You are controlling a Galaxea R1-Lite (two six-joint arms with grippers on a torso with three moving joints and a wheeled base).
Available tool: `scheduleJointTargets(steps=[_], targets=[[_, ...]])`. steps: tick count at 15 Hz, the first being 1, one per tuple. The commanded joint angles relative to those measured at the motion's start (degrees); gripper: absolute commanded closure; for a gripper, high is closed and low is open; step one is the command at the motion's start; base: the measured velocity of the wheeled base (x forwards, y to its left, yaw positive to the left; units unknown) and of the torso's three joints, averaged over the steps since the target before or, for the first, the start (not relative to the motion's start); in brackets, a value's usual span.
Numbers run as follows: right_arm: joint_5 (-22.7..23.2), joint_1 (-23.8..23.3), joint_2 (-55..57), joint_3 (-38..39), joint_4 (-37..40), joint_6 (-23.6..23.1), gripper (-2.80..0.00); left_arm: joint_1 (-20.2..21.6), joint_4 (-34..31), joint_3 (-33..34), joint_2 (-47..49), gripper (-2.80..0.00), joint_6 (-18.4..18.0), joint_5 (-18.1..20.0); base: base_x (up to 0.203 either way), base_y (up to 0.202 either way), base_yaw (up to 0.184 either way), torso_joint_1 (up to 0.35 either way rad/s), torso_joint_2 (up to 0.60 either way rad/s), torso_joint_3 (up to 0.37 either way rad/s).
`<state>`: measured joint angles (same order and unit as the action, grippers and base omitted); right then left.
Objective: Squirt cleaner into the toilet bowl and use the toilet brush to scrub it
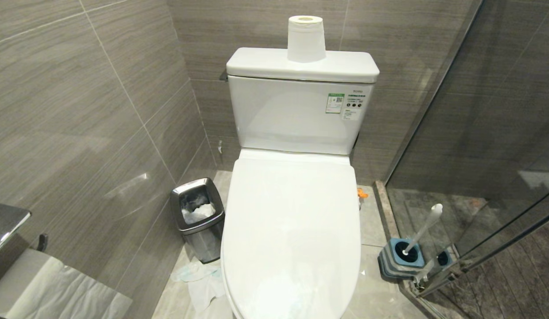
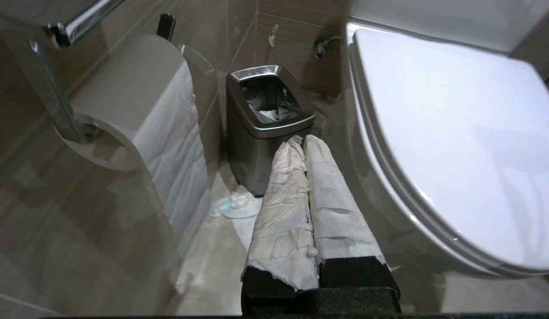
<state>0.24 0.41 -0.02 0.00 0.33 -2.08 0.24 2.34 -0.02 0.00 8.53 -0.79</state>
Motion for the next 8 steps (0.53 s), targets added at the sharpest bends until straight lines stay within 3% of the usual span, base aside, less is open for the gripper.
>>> scheduleJointTargets(steps=[1,3,4,5,8], targets=[[0.02,0.02,0.02,0.09,0.02,-0.02,0.00,0.02,0.08,-0.08,0.09,0.00,-5.52,-0.11,0.000,0.000,0.000,0.000,0.00,0.000],[0.02,0.02,0.02,0.09,0.02,-0.02,0.00,0.02,-2.28,-0.11,0.09,0.00,-15.46,0.90,0.000,0.000,0.000,0.000,0.00,0.000],[0.02,0.02,0.02,0.00,0.02,-0.02,0.00,0.02,-2.73,-0.08,0.09,0.00,-16.96,1.90,0.000,0.000,0.000,0.000,0.00,0.000],[0.02,0.02,0.02,0.03,0.02,-0.02,0.00,0.02,-2.70,-0.07,0.09,0.00,-15.09,2.03,0.000,0.000,0.000,0.000,0.00,0.000],[0.02,0.02,0.02,0.09,0.02,-0.02,0.00,0.02,-2.78,-0.06,0.09,0.00,-14.95,1.58,0.000,0.000,0.000,0.000,0.00,0.000]])
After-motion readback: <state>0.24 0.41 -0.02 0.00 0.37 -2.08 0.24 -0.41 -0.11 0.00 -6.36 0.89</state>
